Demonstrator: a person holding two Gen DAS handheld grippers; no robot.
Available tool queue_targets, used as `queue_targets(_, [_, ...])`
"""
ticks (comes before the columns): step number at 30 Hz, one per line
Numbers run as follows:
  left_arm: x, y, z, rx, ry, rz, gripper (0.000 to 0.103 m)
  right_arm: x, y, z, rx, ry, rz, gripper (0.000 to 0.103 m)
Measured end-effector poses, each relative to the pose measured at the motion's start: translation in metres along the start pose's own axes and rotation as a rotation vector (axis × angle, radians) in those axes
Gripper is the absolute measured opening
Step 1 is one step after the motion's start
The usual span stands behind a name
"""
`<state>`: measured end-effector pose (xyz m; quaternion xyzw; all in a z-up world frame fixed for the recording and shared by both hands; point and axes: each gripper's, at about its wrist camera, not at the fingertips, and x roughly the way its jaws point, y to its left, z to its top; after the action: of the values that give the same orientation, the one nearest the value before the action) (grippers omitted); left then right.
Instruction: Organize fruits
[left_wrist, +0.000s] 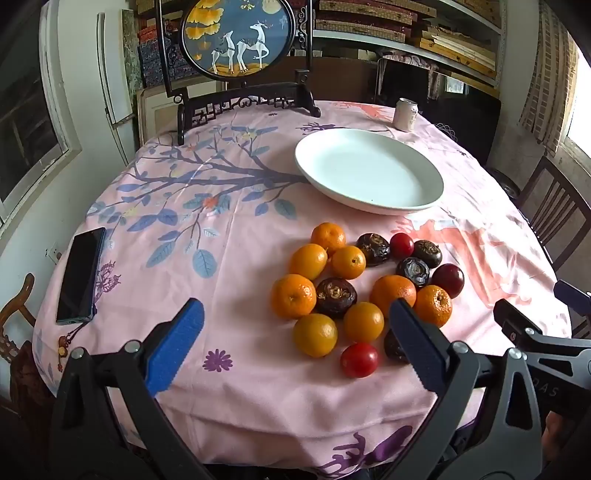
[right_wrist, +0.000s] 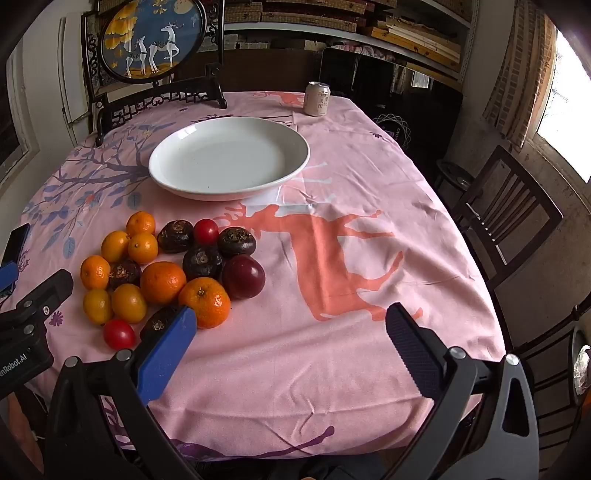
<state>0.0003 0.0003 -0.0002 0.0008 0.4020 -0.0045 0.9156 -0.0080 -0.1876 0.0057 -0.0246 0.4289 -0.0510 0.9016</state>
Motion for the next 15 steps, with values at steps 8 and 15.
queue_targets(8, [0.0004,0.0008,0.0002,0.001,-0.005,0.003,0.101,0.0004,0.0007,-0.0004,-0.002,0.002,-0.002,0.102])
queue_targets(15, [0.0007,0.001,0.0003,0.001,-0.004,0.004,0.101,0.0003,0.001,-0.0003,-0.002,0.002,-0.003,0.102])
